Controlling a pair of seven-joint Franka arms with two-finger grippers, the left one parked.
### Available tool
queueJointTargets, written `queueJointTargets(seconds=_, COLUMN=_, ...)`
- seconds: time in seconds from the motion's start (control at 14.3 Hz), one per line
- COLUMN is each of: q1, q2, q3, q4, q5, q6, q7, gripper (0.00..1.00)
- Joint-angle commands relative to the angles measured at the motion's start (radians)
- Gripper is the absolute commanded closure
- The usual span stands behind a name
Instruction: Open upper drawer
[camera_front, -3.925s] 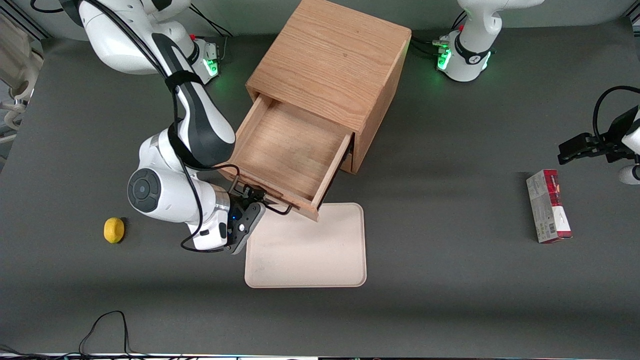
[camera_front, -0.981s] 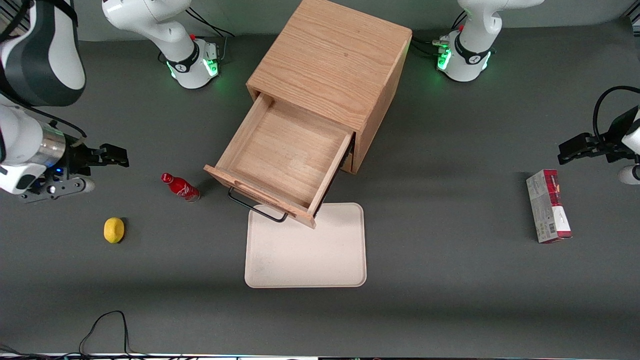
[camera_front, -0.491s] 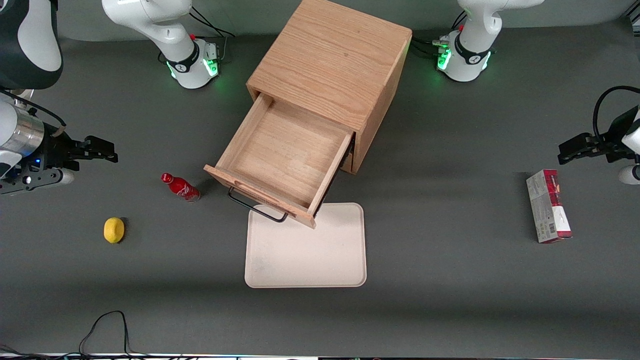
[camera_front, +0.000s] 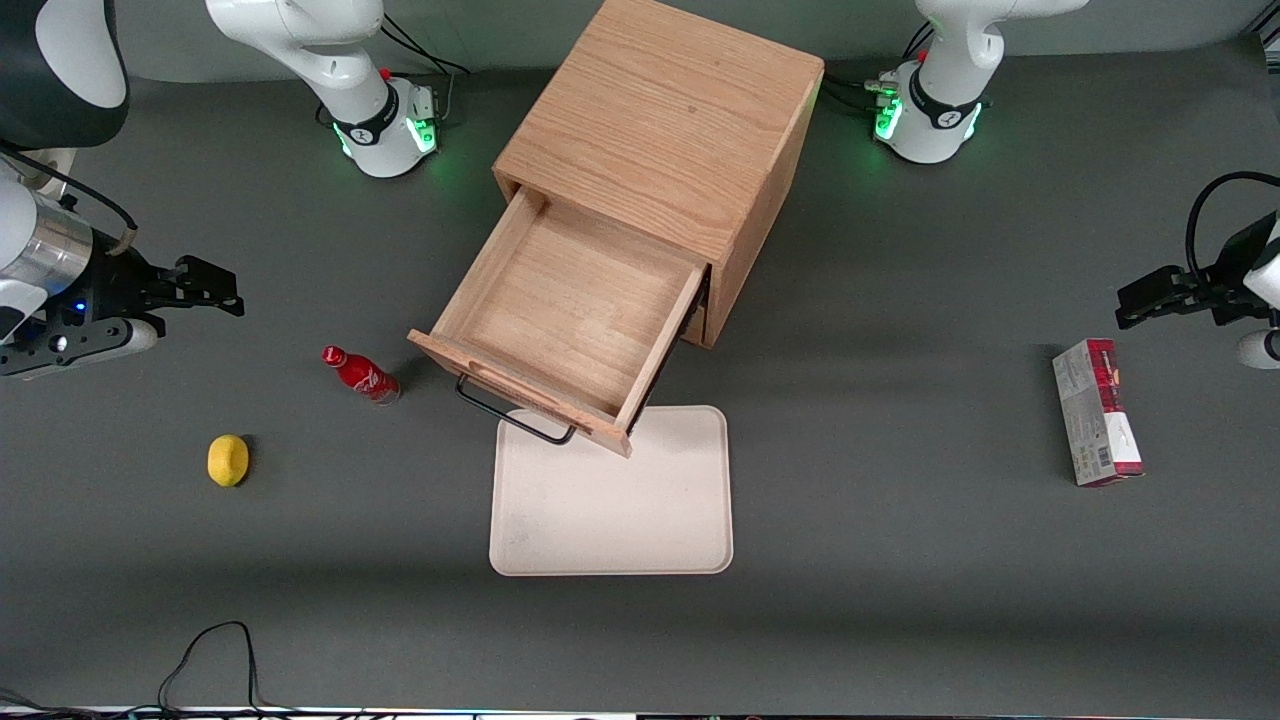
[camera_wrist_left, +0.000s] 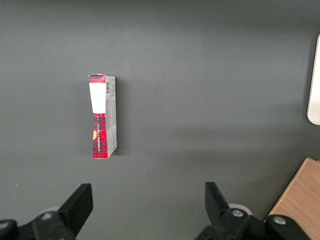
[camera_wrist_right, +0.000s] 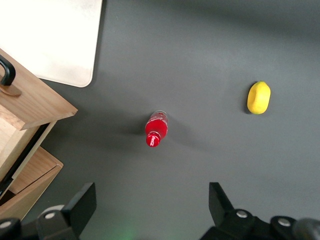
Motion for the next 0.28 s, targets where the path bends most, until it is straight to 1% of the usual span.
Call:
queueJointTargets(seconds=0.0, q1=0.020, q2=0.002, q3=-0.024, q4=0.019, q5=0.017, q6=-0.012, q7=0.005, gripper=0.00)
queueJointTargets(seconds=0.21, q1=0.009, q2=0.002, q3=-0.024, q4=0.019, q5=0.017, q6=-0.019, q7=0.053, gripper=0.00)
